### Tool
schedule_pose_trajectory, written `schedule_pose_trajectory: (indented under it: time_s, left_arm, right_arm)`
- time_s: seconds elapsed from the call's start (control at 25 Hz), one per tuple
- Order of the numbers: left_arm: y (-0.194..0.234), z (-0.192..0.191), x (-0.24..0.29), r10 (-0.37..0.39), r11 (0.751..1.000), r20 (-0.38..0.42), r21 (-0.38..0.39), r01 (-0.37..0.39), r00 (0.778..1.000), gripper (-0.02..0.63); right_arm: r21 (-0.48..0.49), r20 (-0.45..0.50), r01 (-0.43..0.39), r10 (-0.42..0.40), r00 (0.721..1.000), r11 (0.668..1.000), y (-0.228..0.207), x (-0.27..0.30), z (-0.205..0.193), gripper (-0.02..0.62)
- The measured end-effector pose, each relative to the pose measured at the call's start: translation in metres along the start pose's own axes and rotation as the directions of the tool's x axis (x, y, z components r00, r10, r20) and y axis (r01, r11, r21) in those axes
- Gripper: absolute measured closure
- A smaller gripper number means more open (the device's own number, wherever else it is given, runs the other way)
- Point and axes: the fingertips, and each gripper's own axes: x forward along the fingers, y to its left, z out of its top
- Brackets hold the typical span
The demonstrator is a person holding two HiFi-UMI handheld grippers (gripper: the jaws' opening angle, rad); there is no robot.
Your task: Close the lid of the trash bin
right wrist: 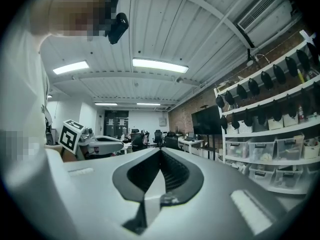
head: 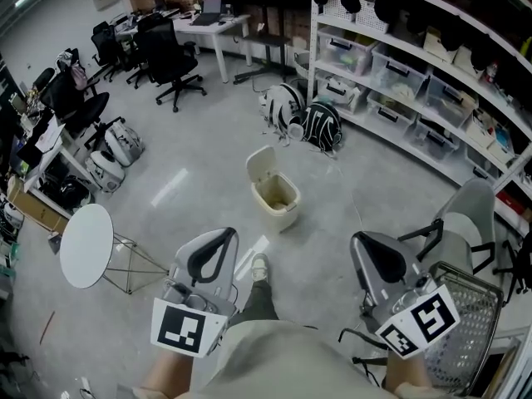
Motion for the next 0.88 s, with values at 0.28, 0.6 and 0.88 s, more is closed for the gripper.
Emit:
schedule_pose_trajectory:
  time_s: [0.28,0.6,0.88]
  left_arm:
    - [0.053,-0.014,0.054,-0.015,1.0,-0.018,-0.02,0.015,1.0,0.603]
    - [0.134,-0.021,0.143,-0.053,0.998,-0.025,-0.043,0.052,0.998,0.603]
    - [0.222,-0.032,0.218,-0.058,0.997,-0.045,-0.044,0.056,0.997,0.603]
  right_arm:
    - [0.03,-0.044,0.005,-0.004,0.999,1.0,-0.027,0.071,-0.009,0.592]
    - [0.05,-0.072,0.032,-0.028,0.997,0.998,-0.072,0.183,-0.006,0.592]
    - [0.067,-0.129,0.075,-0.066,0.989,0.995,-0.116,0.292,-0.015,0.592]
